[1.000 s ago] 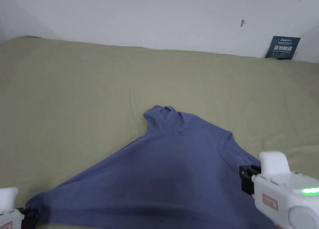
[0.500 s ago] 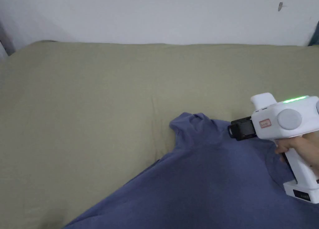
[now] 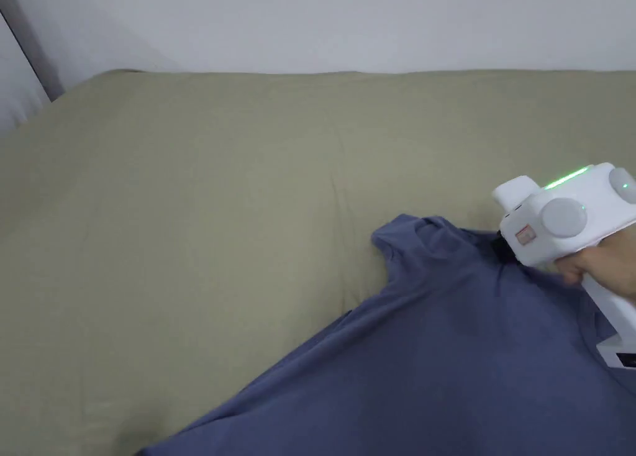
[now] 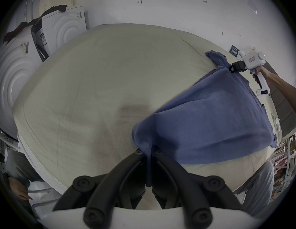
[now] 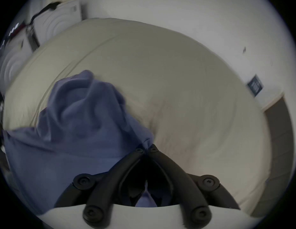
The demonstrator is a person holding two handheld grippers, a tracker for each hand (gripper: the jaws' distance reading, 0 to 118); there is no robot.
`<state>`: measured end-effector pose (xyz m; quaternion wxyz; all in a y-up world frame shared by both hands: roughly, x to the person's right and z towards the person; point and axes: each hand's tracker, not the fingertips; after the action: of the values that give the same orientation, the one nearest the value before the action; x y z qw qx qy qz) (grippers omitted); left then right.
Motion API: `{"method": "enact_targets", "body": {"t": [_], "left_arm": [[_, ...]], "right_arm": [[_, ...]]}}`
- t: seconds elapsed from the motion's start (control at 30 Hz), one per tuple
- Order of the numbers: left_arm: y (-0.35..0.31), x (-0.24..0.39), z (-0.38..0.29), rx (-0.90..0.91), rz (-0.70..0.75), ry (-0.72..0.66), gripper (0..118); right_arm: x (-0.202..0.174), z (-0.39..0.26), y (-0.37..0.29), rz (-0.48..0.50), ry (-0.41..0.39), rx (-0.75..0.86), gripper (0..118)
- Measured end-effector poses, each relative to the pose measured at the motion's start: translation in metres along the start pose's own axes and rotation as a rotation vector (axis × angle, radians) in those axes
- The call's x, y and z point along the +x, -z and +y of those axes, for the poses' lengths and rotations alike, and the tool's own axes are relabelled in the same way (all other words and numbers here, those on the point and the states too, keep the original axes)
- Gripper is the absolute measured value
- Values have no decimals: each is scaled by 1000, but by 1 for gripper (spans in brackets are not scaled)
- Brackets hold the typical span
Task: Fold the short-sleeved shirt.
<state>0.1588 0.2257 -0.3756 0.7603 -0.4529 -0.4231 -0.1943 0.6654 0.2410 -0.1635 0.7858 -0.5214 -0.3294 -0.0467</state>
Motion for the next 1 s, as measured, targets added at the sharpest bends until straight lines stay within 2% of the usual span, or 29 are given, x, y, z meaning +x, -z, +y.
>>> {"method": "enact_targets", "body": {"t": [0.03, 0.07, 0.13, 0.23, 0.43, 0.63, 0.73, 1.0], "left_arm": [[0, 0, 0, 0, -1, 0, 0], [-1, -1, 1, -3, -4, 3, 0], [-6, -2, 2, -3, -2, -1, 0], [-19, -4, 11, 10, -18, -11, 0], [-68, 7, 55, 138, -38, -9, 0], [-132, 38, 123, 298, -69, 33, 0], [-174, 60, 160, 392, -37, 81, 0], [-284, 109, 247, 558, 2, 135, 0]], "right_arm": [[1, 0, -12, 26, -40, 18, 1], [2, -4, -19, 47, -38, 24, 1], [10, -10, -53, 16, -35, 77, 1], [25, -19, -116, 26, 24, 156, 1], [54, -40, -258, -67, 24, 329, 1], [109, -70, -386, -165, 147, 497, 1], [132, -88, -442, -221, 212, 569, 1], [165, -120, -529, -300, 342, 690, 1]]}}
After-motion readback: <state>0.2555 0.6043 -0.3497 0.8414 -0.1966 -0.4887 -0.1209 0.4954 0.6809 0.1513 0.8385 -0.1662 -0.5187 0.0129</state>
